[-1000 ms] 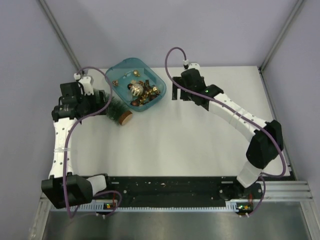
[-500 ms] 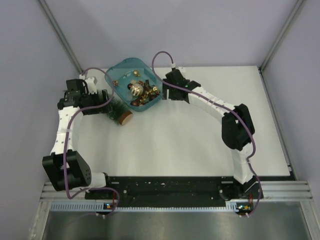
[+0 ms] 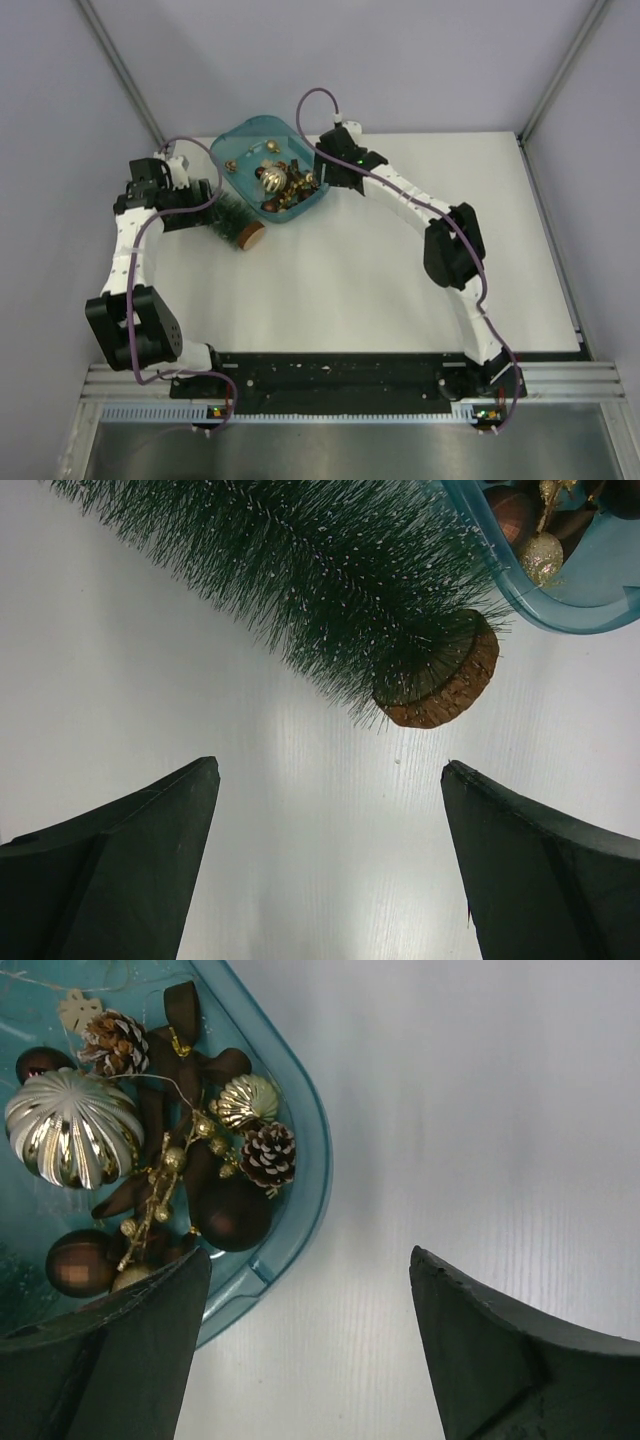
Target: Decorate the small christmas tree
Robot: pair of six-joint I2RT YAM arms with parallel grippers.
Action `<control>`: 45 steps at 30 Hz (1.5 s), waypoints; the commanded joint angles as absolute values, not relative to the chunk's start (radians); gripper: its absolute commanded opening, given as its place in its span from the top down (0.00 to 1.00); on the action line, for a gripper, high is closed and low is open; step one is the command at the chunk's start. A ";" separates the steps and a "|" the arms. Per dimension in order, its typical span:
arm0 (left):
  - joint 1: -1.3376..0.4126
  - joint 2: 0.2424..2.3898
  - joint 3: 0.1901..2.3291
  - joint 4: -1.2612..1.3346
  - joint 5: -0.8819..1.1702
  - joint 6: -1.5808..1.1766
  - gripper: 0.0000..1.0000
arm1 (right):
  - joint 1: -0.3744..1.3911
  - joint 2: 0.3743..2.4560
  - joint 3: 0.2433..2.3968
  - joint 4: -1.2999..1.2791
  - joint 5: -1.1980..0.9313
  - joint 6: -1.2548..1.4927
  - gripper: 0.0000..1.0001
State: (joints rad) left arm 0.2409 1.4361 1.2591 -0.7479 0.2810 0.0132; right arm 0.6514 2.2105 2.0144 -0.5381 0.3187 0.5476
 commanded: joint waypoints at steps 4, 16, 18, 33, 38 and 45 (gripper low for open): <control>0.253 1.450 1.299 -0.690 0.255 0.003 0.02 | 0.640 2.356 2.174 -0.531 0.339 0.601 0.27; 0.267 1.526 1.341 -0.683 0.222 -0.051 0.03 | 0.618 2.350 2.094 -0.534 0.409 0.630 0.73; 0.267 1.540 1.347 -0.675 0.210 -0.051 0.03 | 0.612 2.317 2.040 -0.532 0.434 0.638 0.78; 0.267 1.560 1.287 -0.557 0.118 -0.041 0.01 | 0.465 1.862 1.430 -0.482 0.600 0.674 0.80; 0.267 1.565 1.261 -0.540 0.104 -0.029 0.01 | 0.466 1.775 1.352 -0.485 0.637 0.635 0.72; 0.267 1.597 1.261 -0.511 0.129 -0.051 0.01 | 0.465 1.637 1.266 -0.485 0.655 0.608 0.55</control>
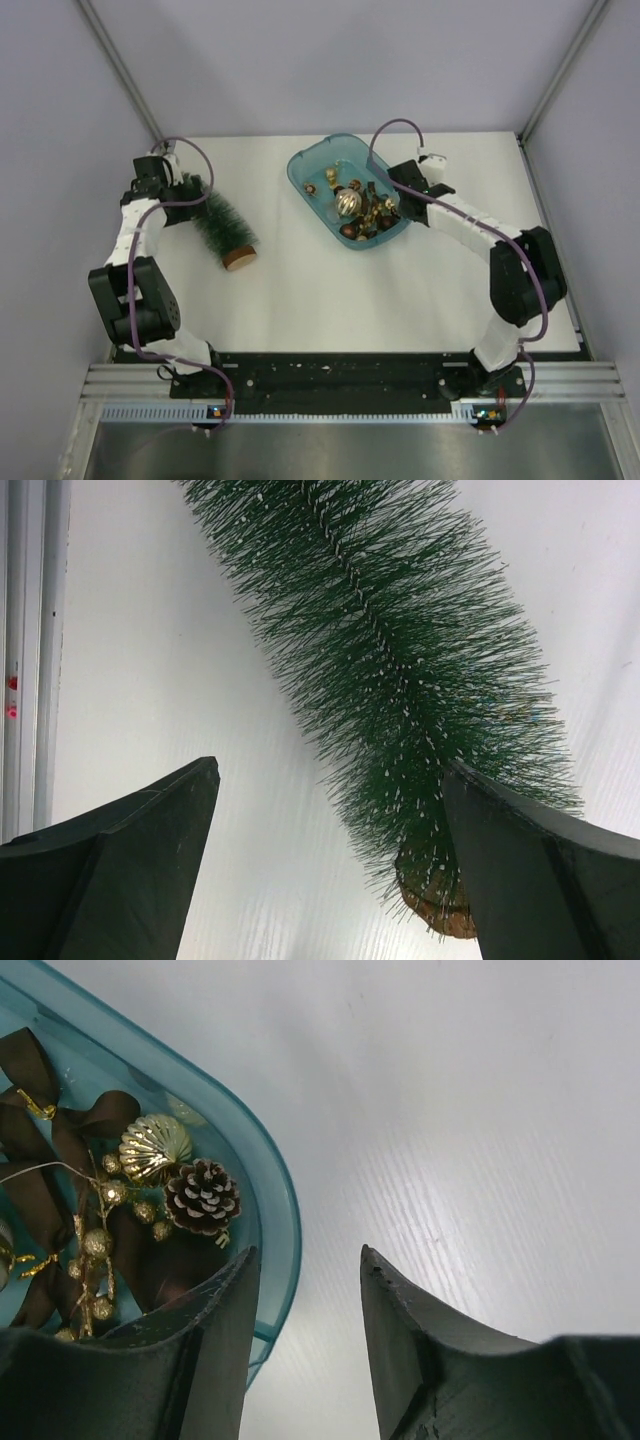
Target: Decorate the small christmas tree
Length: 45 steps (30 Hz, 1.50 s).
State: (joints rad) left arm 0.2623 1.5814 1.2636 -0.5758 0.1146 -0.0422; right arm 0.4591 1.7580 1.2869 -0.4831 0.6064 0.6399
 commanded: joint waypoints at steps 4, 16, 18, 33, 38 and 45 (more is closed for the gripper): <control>0.265 1.580 1.187 -0.385 0.166 -0.067 0.01 | 0.465 1.527 1.244 -0.483 0.632 0.591 0.52; 0.209 1.612 1.126 -0.321 0.227 -0.110 0.37 | 0.468 1.333 1.212 -0.471 0.525 0.568 0.50; 0.187 1.612 1.112 -0.321 0.216 -0.095 0.56 | 0.466 1.327 1.210 -0.466 0.508 0.569 0.50; -0.067 1.326 0.990 -0.403 0.442 -0.009 0.99 | 0.606 1.425 1.273 -0.420 0.390 0.534 0.51; -0.141 1.237 0.919 -0.405 0.509 0.014 0.98 | 0.660 1.485 1.301 -0.356 0.218 0.595 0.50; -0.167 1.158 0.880 -0.391 0.528 0.003 0.98 | 0.687 1.474 1.185 -0.028 -0.059 0.705 0.31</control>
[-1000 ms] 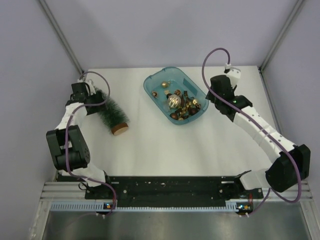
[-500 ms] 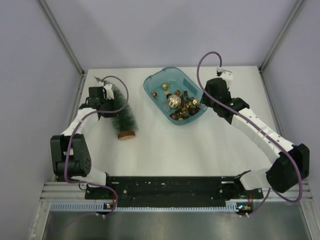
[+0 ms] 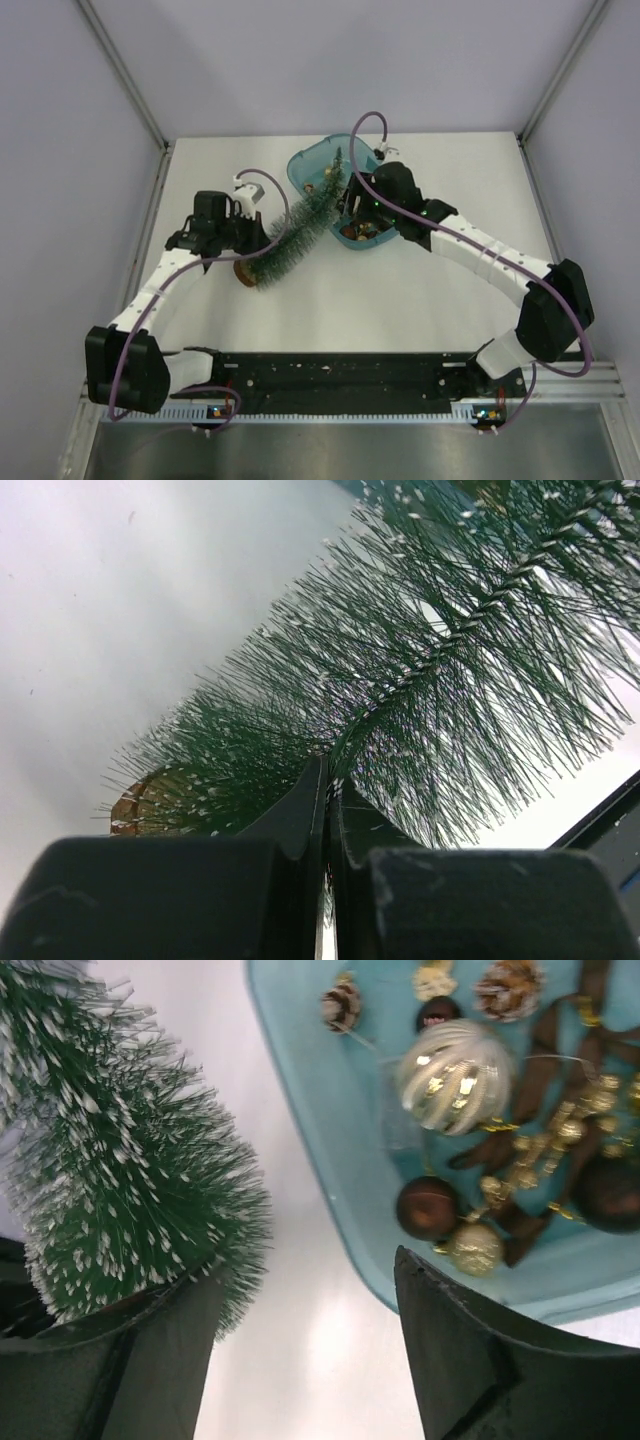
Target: Decorate the small christmas tree
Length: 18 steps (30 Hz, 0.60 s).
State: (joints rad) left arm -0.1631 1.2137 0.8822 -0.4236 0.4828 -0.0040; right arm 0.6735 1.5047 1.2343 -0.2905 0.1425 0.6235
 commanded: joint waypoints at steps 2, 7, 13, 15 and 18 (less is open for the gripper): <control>-0.167 1.147 0.891 -0.402 0.534 -0.029 0.98 | 0.692 1.447 1.129 0.108 -0.142 0.741 0.23; -0.172 1.131 0.910 -0.411 0.548 -0.043 0.98 | 0.706 1.437 1.082 0.256 -0.233 0.790 0.19; -0.175 1.114 0.919 -0.420 0.552 -0.046 0.98 | 0.747 1.445 1.057 0.354 -0.261 0.798 0.19; -0.176 1.111 0.920 -0.423 0.558 -0.046 0.97 | 0.759 1.462 1.068 0.345 -0.250 0.796 0.20; -0.178 1.106 0.928 -0.431 0.563 -0.044 0.97 | 0.765 1.494 1.081 0.339 -0.247 0.802 0.20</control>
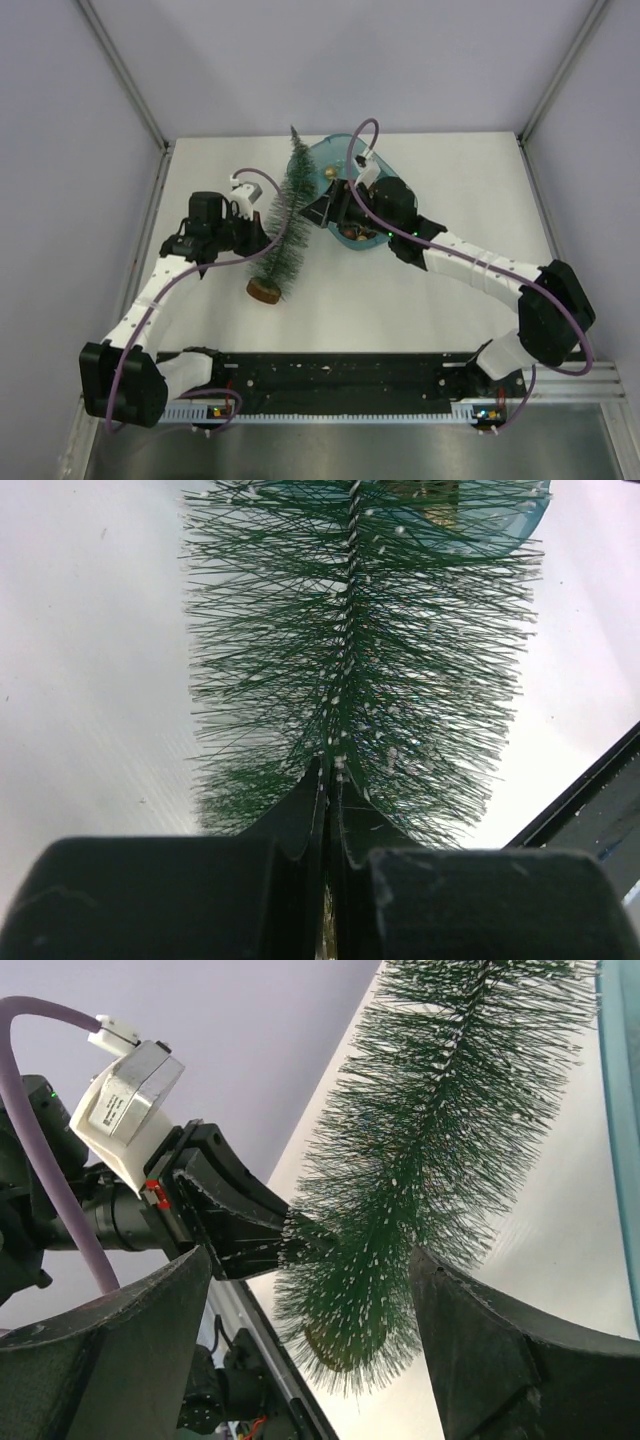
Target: Decorate the small christmas tree
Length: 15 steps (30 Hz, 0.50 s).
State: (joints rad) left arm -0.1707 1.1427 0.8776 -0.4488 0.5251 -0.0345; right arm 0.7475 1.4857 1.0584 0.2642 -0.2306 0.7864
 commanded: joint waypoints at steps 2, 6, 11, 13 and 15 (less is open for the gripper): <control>-0.179 1.101 0.930 -0.437 0.566 -0.040 0.97 | 0.767 1.515 1.083 0.334 -0.242 0.805 0.21; -0.181 1.095 0.933 -0.445 0.574 -0.037 0.97 | 0.772 1.545 1.103 0.318 -0.226 0.798 0.23; -0.193 1.092 0.928 -0.448 0.580 -0.032 0.97 | 0.785 1.569 1.143 0.287 -0.192 0.762 0.33; -0.198 1.095 0.930 -0.446 0.578 -0.029 0.97 | 0.793 1.577 1.150 0.279 -0.173 0.756 0.41; -0.204 1.098 0.931 -0.446 0.577 -0.028 0.96 | 0.802 1.582 1.155 0.272 -0.144 0.747 0.52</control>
